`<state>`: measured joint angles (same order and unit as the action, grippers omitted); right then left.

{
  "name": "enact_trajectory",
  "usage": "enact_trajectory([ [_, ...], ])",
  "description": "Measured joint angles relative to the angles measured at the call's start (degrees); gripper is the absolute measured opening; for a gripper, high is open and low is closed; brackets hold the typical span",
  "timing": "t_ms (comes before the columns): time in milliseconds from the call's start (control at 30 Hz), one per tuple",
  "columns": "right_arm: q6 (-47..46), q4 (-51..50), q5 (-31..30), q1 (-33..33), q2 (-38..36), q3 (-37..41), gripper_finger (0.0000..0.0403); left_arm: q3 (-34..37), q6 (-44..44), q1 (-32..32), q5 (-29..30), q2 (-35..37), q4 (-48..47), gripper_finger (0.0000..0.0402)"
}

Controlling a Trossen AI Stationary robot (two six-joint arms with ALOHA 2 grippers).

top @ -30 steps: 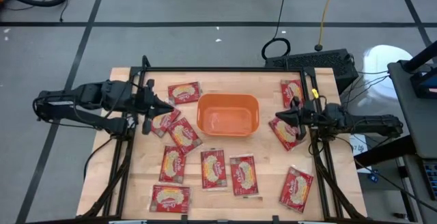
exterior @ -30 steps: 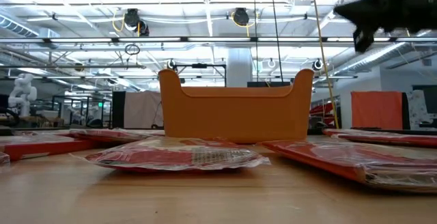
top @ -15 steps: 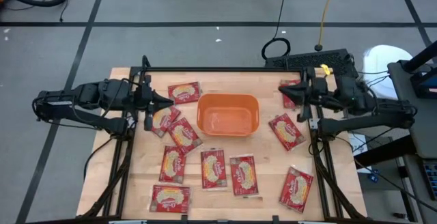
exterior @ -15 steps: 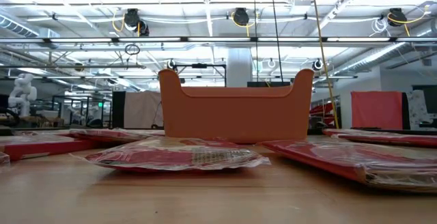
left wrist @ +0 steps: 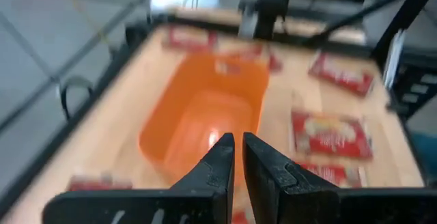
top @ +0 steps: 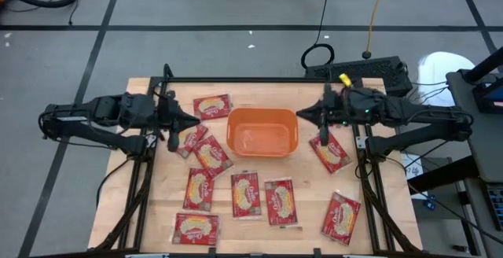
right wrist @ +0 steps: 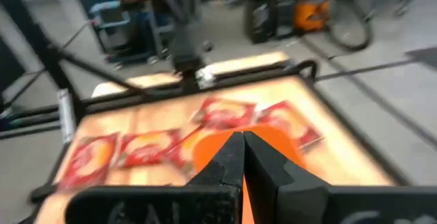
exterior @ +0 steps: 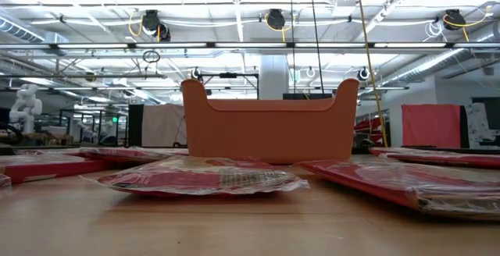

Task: Sort popcorn bags into baskets
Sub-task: Put the red popcorn bag into the orange bin

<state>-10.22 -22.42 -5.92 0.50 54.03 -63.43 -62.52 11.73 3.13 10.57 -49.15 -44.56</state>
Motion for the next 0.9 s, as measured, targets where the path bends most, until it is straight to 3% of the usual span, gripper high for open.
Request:
enact_trajectory([
  [267,-5.7,1.6,0.0,-2.1,0.0,5.9,0.0,0.0,10.7,3.2,0.1,-7.6,-12.9,0.0037],
  [567,-7.0,5.0,0.0,-7.1,-0.6,10.7,0.0,0.0,12.9,9.6,0.1,-19.1,-21.5,0.0044],
  [733,-6.7,6.5,0.0,-9.3,-0.6,11.8,0.0,0.0,14.5,14.2,0.9,-27.0,-23.6,0.0102],
  [900,-6.4,8.3,0.0,-10.6,-0.8,13.2,0.0,0.0,14.4,18.6,9.1,-33.7,-24.5,0.0168],
])
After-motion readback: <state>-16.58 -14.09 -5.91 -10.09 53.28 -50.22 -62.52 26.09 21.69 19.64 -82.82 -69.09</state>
